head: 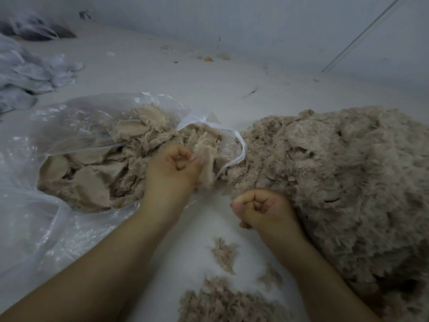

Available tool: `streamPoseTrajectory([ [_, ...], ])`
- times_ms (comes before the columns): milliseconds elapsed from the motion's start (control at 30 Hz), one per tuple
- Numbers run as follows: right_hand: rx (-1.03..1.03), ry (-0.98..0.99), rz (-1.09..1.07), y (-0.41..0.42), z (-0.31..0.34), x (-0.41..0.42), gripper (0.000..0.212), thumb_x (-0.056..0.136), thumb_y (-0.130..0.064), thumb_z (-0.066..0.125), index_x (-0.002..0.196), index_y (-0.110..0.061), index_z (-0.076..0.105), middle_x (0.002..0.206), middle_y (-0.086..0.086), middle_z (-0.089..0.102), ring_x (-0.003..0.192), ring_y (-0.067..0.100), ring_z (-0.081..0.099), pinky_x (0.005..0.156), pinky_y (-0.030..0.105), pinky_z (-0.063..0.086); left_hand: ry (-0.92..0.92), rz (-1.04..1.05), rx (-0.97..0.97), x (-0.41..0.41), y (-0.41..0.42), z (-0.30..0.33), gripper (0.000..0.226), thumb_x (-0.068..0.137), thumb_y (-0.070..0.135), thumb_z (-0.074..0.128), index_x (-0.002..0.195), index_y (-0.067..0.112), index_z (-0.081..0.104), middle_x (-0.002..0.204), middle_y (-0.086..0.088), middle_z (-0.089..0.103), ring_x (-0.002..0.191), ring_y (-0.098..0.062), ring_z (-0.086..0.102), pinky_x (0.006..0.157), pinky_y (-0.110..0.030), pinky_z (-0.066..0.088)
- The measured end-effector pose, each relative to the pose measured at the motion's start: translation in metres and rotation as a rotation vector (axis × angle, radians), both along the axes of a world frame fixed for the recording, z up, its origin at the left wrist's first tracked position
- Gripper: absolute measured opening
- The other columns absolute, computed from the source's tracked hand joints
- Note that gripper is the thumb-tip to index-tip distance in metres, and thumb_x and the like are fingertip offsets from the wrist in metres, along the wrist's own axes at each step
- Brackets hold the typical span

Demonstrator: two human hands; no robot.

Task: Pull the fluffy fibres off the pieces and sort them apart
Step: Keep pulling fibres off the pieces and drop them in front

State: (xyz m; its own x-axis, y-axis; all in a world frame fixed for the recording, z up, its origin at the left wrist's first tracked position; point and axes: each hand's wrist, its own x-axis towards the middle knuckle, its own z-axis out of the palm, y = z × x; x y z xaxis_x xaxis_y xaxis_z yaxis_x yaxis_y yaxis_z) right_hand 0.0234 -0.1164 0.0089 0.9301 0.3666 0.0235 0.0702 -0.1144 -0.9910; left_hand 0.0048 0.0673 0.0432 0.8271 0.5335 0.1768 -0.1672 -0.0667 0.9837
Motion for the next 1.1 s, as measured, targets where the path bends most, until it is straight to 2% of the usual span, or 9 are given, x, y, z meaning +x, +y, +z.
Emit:
streamPoseTrajectory([
  [133, 0.066, 0.041, 0.011, -0.003, -0.002, 0.002, 0.010, 0.073, -0.026, 0.068, 0.080, -0.027, 0.075, 0.068, 0.002, 0.065, 0.059, 0.009, 0.058, 0.058, 0.023, 0.051, -0.060, 0.213, 0.515, 0.014, 0.023, 0.012, 0.020, 0.079, 0.005, 0.068, 0.073, 0.023, 0.067, 0.053, 0.003, 0.051, 0.050, -0.013, 0.048, 0.053, -0.023, 0.044],
  [233, 0.164, 0.113, -0.083, -0.002, 0.002, 0.003, 0.016, 0.083, -0.022, 0.066, 0.067, -0.024, 0.071, 0.067, -0.004, 0.067, 0.054, 0.005, 0.055, 0.052, 0.021, 0.046, 0.138, 0.261, 1.271, 0.023, 0.031, 0.014, 0.018, 0.077, 0.000, 0.059, 0.082, 0.012, 0.071, 0.074, -0.009, 0.063, 0.065, -0.032, 0.060, 0.054, -0.032, 0.043],
  [300, 0.194, 0.148, -0.119, 0.000, 0.002, 0.003, 0.039, 0.094, -0.014, 0.058, 0.057, -0.022, 0.065, 0.051, -0.006, 0.052, 0.043, 0.004, 0.038, 0.044, 0.020, 0.035, 0.332, 0.189, 1.476, 0.025, 0.031, 0.013, 0.016, 0.076, -0.001, 0.056, 0.083, 0.009, 0.067, 0.081, -0.011, 0.059, 0.071, -0.033, 0.060, 0.053, -0.031, 0.034],
  [433, 0.288, 0.213, -0.155, 0.003, 0.009, 0.003, 0.049, 0.099, -0.013, 0.048, 0.050, -0.021, 0.052, 0.044, -0.009, 0.032, 0.040, 0.004, 0.024, 0.040, 0.018, 0.025, 0.426, 0.142, 1.501, 0.019, 0.030, 0.014, 0.011, 0.074, 0.002, 0.058, 0.082, 0.009, 0.063, 0.084, -0.010, 0.052, 0.057, -0.028, 0.044, 0.048, -0.027, 0.023],
  [533, 0.320, 0.220, -0.187, 0.004, 0.010, 0.003, 0.042, 0.101, -0.016, 0.046, 0.059, -0.013, 0.049, 0.045, -0.010, 0.033, 0.041, 0.003, 0.025, 0.040, 0.017, 0.024, 0.166, 0.179, 1.451, 0.011, 0.017, 0.018, 0.008, 0.067, 0.002, 0.063, 0.073, 0.005, 0.060, 0.080, -0.016, 0.053, 0.044, -0.028, 0.041, 0.045, -0.018, 0.013],
  [600, 0.339, 0.225, -0.192, 0.004, 0.010, 0.002, 0.041, 0.102, -0.018, 0.044, 0.062, -0.012, 0.051, 0.045, -0.010, 0.037, 0.041, 0.002, 0.028, 0.040, 0.016, 0.026, 0.032, 0.066, 1.387, 0.007, 0.002, 0.012, 0.008, 0.075, 0.016, 0.063, 0.076, 0.008, 0.063, 0.083, -0.011, 0.055, 0.052, -0.033, 0.053, 0.040, -0.025, 0.029],
  [733, 0.364, 0.218, -0.191, 0.006, 0.013, 0.000, 0.034, 0.104, -0.017, 0.040, 0.081, -0.005, 0.061, 0.042, -0.007, 0.042, 0.038, 0.001, 0.036, 0.039, 0.014, 0.030, 0.255, -0.311, 1.136, 0.010, -0.032, -0.004, 0.031, 0.081, 0.055, 0.061, 0.075, 0.025, 0.061, 0.087, 0.005, 0.049, 0.072, -0.017, 0.054, 0.058, -0.033, 0.046],
  [933, 0.279, 0.175, -0.160, 0.005, 0.014, 0.000, 0.030, 0.103, -0.018, 0.042, 0.106, -0.019, 0.071, 0.045, -0.009, 0.032, 0.042, 0.003, 0.028, 0.042, 0.019, 0.028, 0.074, -0.349, 0.791, 0.013, -0.045, -0.016, 0.028, 0.087, 0.014, 0.064, 0.065, 0.020, 0.046, 0.077, 0.002, 0.048, 0.074, -0.017, 0.050, 0.064, -0.034, 0.044],
  [1100, 0.241, 0.237, -0.151, 0.005, 0.016, 0.002, 0.032, 0.102, -0.028, 0.041, 0.110, -0.018, 0.070, 0.050, -0.001, 0.026, 0.049, 0.013, 0.026, 0.048, 0.027, 0.029, -0.050, -0.396, 0.666, -0.011, -0.053, -0.023, 0.038, 0.084, 0.001, 0.060, 0.065, 0.029, 0.043, 0.061, 0.019, 0.045, 0.063, 0.006, 0.047, 0.058, -0.007, 0.032],
])
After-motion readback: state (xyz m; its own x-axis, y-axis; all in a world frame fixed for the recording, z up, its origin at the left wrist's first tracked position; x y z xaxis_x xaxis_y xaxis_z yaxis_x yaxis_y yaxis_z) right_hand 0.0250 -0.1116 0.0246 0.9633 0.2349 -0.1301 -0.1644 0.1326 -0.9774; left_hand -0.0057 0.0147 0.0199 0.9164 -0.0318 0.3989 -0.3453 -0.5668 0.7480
